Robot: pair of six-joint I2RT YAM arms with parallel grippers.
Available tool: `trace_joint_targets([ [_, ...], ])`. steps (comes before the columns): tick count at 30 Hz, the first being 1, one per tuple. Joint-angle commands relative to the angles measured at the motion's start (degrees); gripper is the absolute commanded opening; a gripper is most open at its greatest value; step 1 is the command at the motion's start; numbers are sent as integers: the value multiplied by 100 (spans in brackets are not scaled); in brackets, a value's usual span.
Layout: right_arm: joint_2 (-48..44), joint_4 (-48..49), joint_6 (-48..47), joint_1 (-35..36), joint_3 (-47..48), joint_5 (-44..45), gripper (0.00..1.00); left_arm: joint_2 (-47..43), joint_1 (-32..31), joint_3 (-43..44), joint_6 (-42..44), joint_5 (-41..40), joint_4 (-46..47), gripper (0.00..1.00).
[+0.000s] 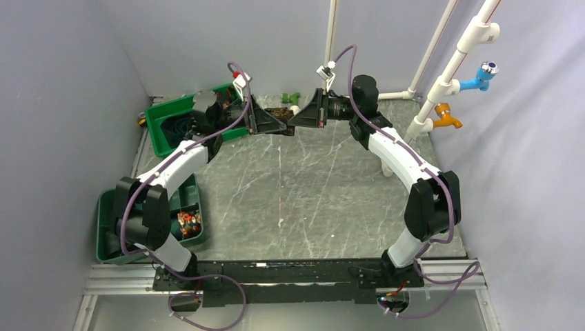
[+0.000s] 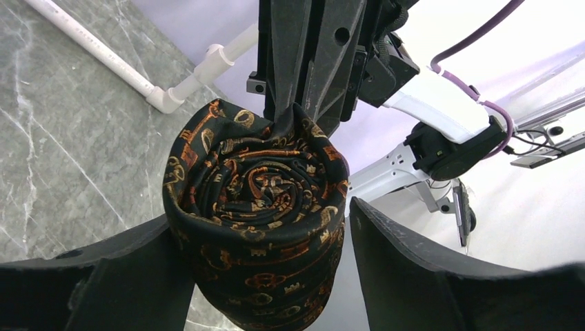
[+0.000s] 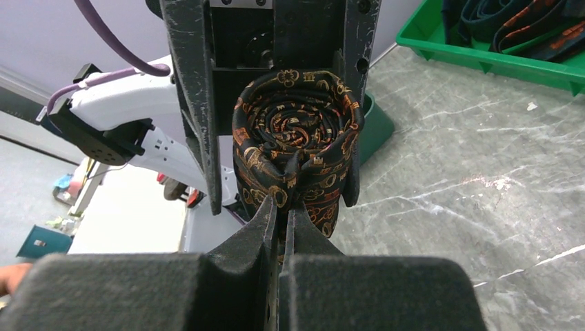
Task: Roll the ties
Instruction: Place the tie in the storage box.
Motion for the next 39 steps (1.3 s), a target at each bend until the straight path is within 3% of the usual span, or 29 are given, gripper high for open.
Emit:
trace_joint_targets([
  [1,-50,202,20,42,61,-19,0,42,-55,259,-151,-51,275,74],
  [4,-59,180,-2,47,52,1,0,53,-68,234,-167,-78,263,63],
  [7,-75,159,-19,63,42,21,0,54,-68,212,-219,-145,245,61],
  [11,-52,147,-7,69,45,27,0,37,-68,266,-253,-232,194,85],
  [14,-47,136,-11,69,54,23,0,51,-67,325,-225,-260,185,83],
  [18,-35,100,-28,64,72,37,0,95,-68,344,-223,-251,255,72],
  [23,-49,66,-61,69,72,53,0,103,-76,284,-221,-229,284,51],
  [27,-42,-7,-112,68,85,88,0,92,-77,241,-199,-230,253,43],
  [34,26,-220,-204,69,190,90,1,82,-66,226,-81,-165,156,12],
  [37,48,-419,-340,41,274,97,22,52,-24,196,61,-121,-20,0],
  [39,51,-656,-565,-6,347,112,35,9,60,127,206,-47,-134,0],
])
